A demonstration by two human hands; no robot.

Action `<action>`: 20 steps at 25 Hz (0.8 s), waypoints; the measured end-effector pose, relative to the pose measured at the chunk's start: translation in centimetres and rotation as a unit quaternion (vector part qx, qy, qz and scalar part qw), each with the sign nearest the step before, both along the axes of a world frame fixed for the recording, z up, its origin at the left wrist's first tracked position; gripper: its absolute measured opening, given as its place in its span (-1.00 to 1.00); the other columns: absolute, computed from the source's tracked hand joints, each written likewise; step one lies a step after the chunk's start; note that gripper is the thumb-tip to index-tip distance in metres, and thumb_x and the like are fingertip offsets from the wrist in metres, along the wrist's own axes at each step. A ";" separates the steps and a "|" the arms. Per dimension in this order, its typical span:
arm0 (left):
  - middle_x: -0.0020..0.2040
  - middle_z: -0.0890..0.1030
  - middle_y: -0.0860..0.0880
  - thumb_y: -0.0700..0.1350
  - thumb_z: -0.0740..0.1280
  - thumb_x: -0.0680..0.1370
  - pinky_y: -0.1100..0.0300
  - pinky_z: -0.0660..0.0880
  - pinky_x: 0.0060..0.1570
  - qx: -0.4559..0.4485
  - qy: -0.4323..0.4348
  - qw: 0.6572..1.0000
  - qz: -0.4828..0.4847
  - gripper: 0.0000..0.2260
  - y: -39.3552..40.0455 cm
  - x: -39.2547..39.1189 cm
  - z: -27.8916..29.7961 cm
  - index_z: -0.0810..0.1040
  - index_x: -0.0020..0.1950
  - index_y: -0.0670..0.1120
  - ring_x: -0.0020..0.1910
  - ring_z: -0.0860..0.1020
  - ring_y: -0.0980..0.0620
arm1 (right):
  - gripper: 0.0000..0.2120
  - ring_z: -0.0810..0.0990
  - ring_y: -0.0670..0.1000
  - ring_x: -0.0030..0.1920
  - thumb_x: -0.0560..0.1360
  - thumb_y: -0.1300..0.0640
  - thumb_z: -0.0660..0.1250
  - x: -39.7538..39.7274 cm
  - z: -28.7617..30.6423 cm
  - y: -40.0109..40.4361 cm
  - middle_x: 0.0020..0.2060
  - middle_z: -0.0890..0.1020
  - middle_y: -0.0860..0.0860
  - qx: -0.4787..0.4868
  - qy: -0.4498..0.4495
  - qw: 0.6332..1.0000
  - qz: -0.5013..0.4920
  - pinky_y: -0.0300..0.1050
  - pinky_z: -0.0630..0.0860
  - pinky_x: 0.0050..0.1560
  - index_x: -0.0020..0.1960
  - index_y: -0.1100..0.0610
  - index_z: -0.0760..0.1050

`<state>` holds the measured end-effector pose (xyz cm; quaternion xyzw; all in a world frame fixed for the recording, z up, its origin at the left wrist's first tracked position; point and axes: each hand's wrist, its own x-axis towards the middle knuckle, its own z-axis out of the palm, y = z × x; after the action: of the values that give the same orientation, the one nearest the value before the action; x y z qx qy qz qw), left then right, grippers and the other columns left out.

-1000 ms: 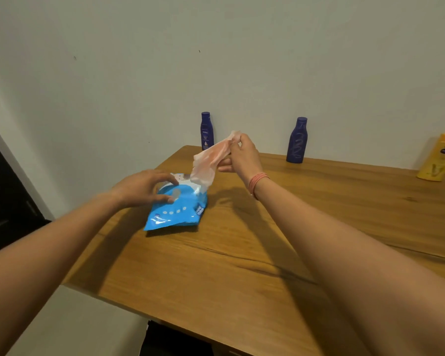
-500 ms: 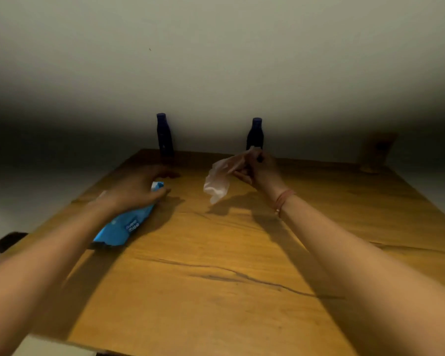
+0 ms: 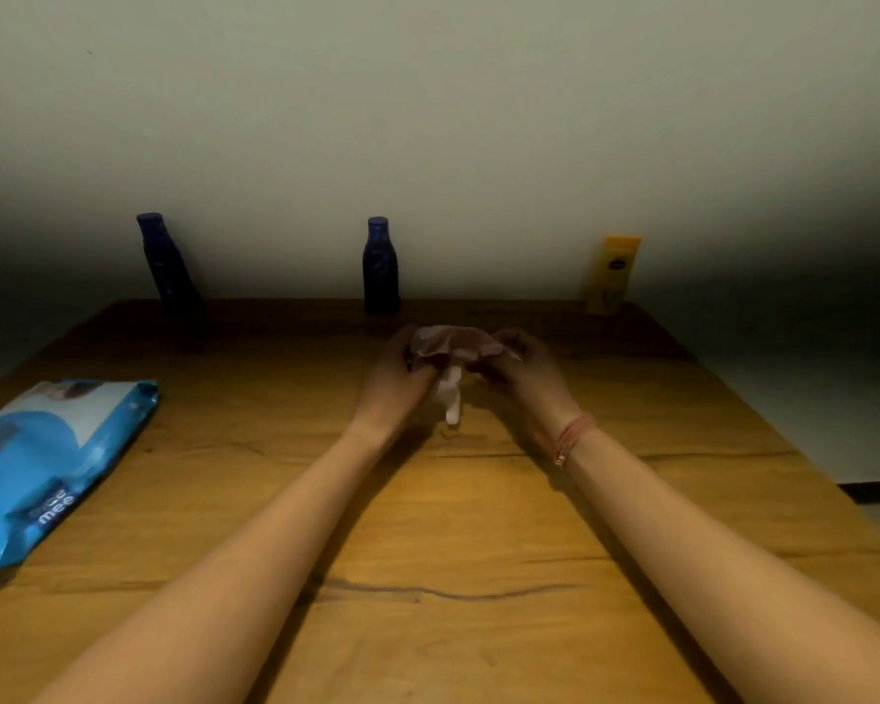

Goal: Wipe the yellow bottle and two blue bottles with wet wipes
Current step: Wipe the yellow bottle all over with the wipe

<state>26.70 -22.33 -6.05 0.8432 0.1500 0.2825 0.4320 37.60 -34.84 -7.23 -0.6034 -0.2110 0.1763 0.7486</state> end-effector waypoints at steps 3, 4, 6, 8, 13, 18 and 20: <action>-0.05 0.54 0.14 -0.16 0.27 0.61 0.35 0.50 -0.12 -0.049 -0.018 0.999 0.013 -0.82 -1.4 2.2 -0.9 0.49 0.07 0.14 -0.07 0.56 0.24 | -0.80 0.67 0.01 -0.18 0.45 0.22 0.39 0.7 -1.6 -1.3 -0.22 0.68 -0.04 -0.071 -0.085 0.994 -0.022 -0.16 0.58 -0.28 -0.19 -0.10 0.59; -0.09 0.52 0.18 -0.16 0.27 0.61 0.43 0.47 -0.20 -0.059 -0.022 0.998 0.015 -0.78 -1.8 2.7 -0.9 0.46 0.00 0.20 -0.13 0.56 0.32 | -0.76 0.66 -0.02 -0.17 0.45 0.21 0.37 0.9 -2.0 -1.3 -0.22 0.68 -0.07 -0.082 -0.106 0.991 -0.029 -0.17 0.58 -0.25 -0.19 -0.14 0.60; -0.10 0.54 0.18 -0.15 0.29 0.61 0.49 0.45 -0.23 -0.066 -0.031 0.997 0.007 -0.78 -2.1 4.1 -1.1 0.45 -0.06 0.21 -0.18 0.54 0.42 | -0.72 0.64 -0.18 -0.11 0.47 0.18 0.30 1.3 -2.2 -1.2 -0.18 0.68 -0.15 -0.102 -0.145 0.983 -0.041 -0.29 0.53 -0.14 -0.15 -0.22 0.58; -0.02 0.62 0.04 -0.12 0.31 0.60 0.32 0.54 -0.06 -0.087 -0.036 0.996 -0.001 -0.85 -2.2 5.2 -1.2 0.50 -0.02 0.16 -0.08 0.59 0.28 | -0.78 0.62 -0.24 -0.05 0.48 0.11 0.28 1.6 -2.2 -1.0 -0.10 0.67 -0.18 -0.118 -0.177 0.977 -0.030 -0.33 0.50 -0.08 -0.06 -0.22 0.58; 0.02 0.68 -0.09 -0.16 0.26 0.61 -0.08 0.58 0.09 -0.140 -0.038 0.989 -0.039 -0.83 -2.8 8.4 -1.6 0.63 0.07 0.01 0.05 0.65 -0.10 | -0.73 0.58 -0.07 0.06 0.38 -0.02 0.47 3.6 -2.0 -2.0 0.06 0.63 -0.02 -0.166 -0.193 0.963 -0.087 -0.14 0.53 0.04 0.05 -0.08 0.52; 0.07 0.68 -0.21 -0.24 0.15 0.64 0.02 0.58 -0.15 -0.262 -0.039 0.956 -0.123 -0.74 -4.1 12.4 -2.0 0.63 0.12 -0.14 0.08 0.64 -0.19 | -0.91 0.62 0.04 0.02 0.44 0.05 0.44 5.3 -2.1 -2.8 -0.06 0.67 0.01 -0.154 -0.105 0.961 -0.202 -0.03 0.56 0.00 -0.13 -0.07 0.52; 0.10 0.63 -0.33 -0.21 0.10 0.67 0.00 0.54 -0.19 -0.246 -0.031 0.961 -0.124 -0.74 -4.7 14.3 -2.3 0.58 0.16 -0.20 -0.01 0.64 -0.28 | -0.93 0.62 0.09 0.03 0.47 0.06 0.42 6.2 -1.9 -3.3 -0.04 0.66 0.02 -0.117 -0.058 0.959 -0.250 0.08 0.57 0.07 -0.13 -0.06 0.52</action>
<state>41.03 -27.03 -8.30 0.7135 0.0955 0.2073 0.6625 43.76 -38.16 -9.12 -0.7296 -0.0741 -0.0283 0.6792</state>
